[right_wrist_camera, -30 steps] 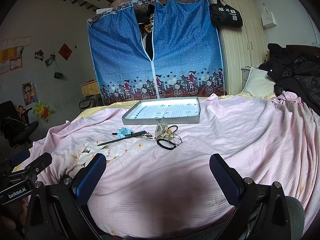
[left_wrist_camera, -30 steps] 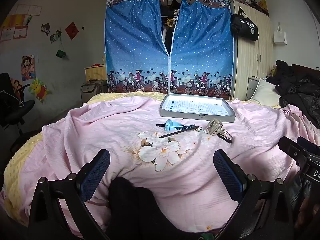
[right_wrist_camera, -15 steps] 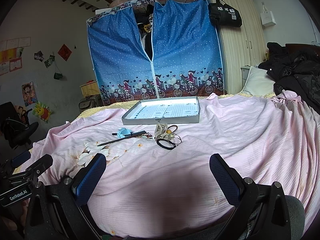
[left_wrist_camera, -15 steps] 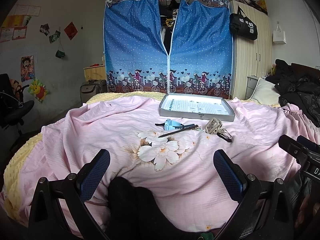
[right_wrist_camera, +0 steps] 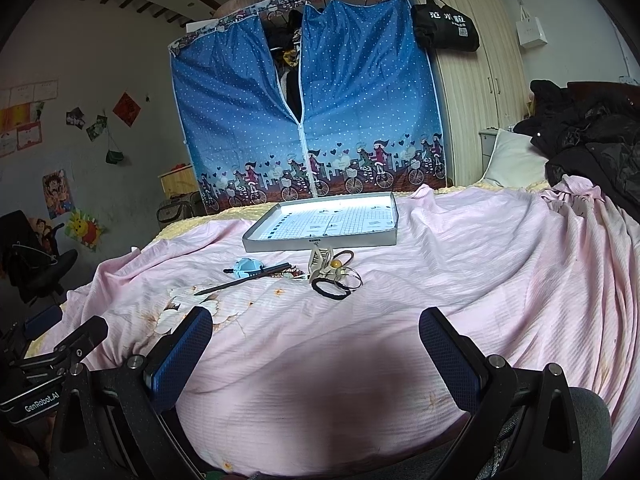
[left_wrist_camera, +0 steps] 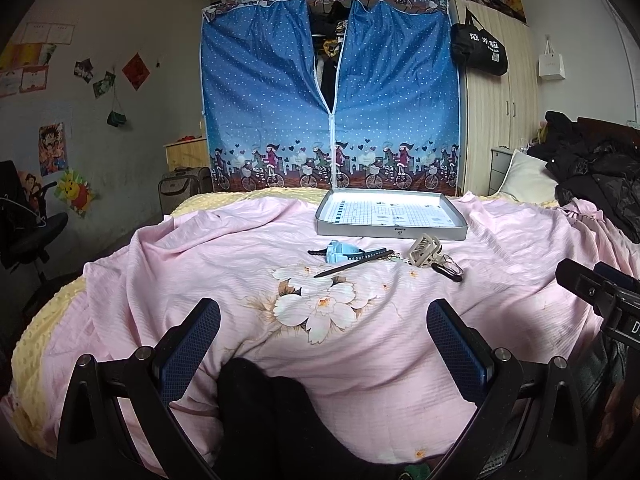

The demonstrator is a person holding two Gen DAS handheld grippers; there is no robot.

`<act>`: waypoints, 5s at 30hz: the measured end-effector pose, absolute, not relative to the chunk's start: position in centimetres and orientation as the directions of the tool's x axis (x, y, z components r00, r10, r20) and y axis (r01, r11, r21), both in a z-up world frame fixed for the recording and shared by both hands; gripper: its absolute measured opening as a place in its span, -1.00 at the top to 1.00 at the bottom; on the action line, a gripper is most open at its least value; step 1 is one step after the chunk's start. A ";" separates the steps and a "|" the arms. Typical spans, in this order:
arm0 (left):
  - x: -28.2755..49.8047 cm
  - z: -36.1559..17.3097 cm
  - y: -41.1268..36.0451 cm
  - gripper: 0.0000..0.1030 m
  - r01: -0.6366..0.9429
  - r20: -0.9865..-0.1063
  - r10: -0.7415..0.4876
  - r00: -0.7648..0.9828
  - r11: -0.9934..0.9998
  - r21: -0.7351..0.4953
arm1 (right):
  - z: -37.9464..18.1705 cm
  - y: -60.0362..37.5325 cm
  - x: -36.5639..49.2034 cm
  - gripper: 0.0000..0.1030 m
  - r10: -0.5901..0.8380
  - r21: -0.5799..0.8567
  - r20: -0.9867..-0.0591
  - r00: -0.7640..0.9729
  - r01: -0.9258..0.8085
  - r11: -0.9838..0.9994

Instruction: Organize jewelry

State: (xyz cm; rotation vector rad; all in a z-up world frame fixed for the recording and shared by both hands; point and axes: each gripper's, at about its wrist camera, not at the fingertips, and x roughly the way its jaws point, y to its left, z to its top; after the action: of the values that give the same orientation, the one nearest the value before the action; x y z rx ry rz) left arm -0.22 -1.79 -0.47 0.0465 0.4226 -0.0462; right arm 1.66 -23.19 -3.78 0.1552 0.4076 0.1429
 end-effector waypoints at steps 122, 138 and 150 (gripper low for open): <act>32.4 -9.2 -7.5 0.94 0.388 -0.886 -0.442 0.142 0.848 -0.361 | -14.8 -27.2 30.7 0.81 0.372 0.277 -0.808 0.458 -0.262 0.924; 29.3 -8.2 -7.7 0.94 0.250 -0.824 -0.541 0.171 0.833 -0.494 | -12.9 -30.0 30.5 0.91 0.372 0.327 -0.738 0.563 -0.183 0.927; 29.7 -10.8 -9.3 0.94 0.243 -0.879 -0.473 0.057 0.861 -0.448 | -12.1 -31.2 30.4 0.91 0.378 0.359 -0.710 0.594 -0.156 0.920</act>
State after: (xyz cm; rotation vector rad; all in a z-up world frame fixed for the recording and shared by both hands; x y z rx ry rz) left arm 29.72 -9.30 -10.75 -0.1988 1.4146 -0.5482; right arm 30.41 -31.22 -12.08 0.2715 0.8837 0.3146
